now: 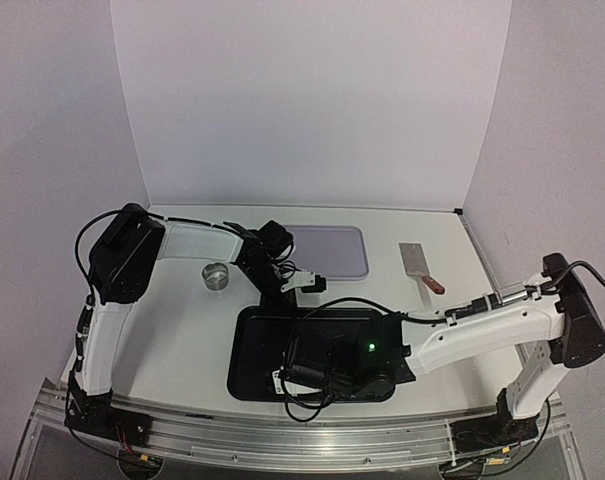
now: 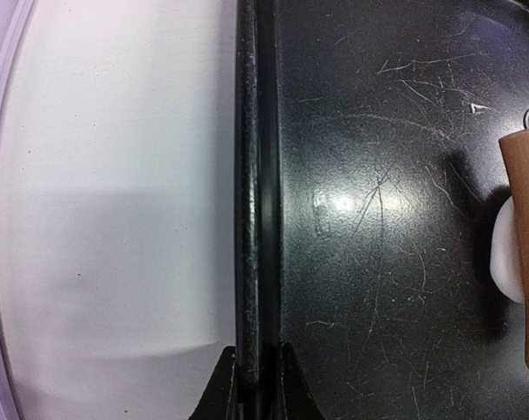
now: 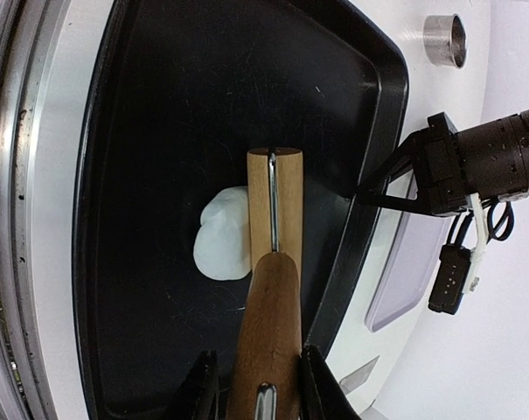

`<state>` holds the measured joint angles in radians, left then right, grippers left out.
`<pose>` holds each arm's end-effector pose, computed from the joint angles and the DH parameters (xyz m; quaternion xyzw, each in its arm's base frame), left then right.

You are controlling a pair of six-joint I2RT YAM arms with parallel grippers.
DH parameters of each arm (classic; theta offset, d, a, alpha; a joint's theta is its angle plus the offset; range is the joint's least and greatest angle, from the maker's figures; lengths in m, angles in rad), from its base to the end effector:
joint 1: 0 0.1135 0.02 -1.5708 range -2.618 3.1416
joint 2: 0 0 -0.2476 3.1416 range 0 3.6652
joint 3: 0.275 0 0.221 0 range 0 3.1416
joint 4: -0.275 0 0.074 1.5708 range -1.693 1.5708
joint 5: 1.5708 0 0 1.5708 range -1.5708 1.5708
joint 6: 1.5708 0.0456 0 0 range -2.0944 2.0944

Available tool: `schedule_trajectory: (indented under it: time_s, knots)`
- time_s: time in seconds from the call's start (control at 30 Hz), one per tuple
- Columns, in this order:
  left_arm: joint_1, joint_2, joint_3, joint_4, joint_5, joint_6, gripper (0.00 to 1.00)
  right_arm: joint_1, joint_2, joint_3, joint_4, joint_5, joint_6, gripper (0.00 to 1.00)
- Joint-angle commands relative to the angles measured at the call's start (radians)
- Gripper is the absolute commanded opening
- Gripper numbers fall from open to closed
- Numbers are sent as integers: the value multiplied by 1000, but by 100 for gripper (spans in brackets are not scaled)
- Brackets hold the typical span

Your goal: Roll out the dumpling wrappers from the dough

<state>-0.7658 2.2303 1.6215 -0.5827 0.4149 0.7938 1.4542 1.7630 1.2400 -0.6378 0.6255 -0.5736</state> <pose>0.2924 -0.3067 0.1293 0.7033 0.6560 -0.1997 0.1873 0.0644 0.3204 0.2005 -0.7577 0.5456 -0.1900 0.3036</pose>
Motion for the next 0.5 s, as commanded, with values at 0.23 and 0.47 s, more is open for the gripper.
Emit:
schedule_trajectory:
  time_s: [0.23, 0.47]
  knots:
    - [0, 2, 11, 57, -192, 86, 0, -11, 88, -41, -75, -223, 82, 0]
    - [0, 6, 19, 61, -199, 94, 0, 23, -24, -77, -210, -229, 116, 0]
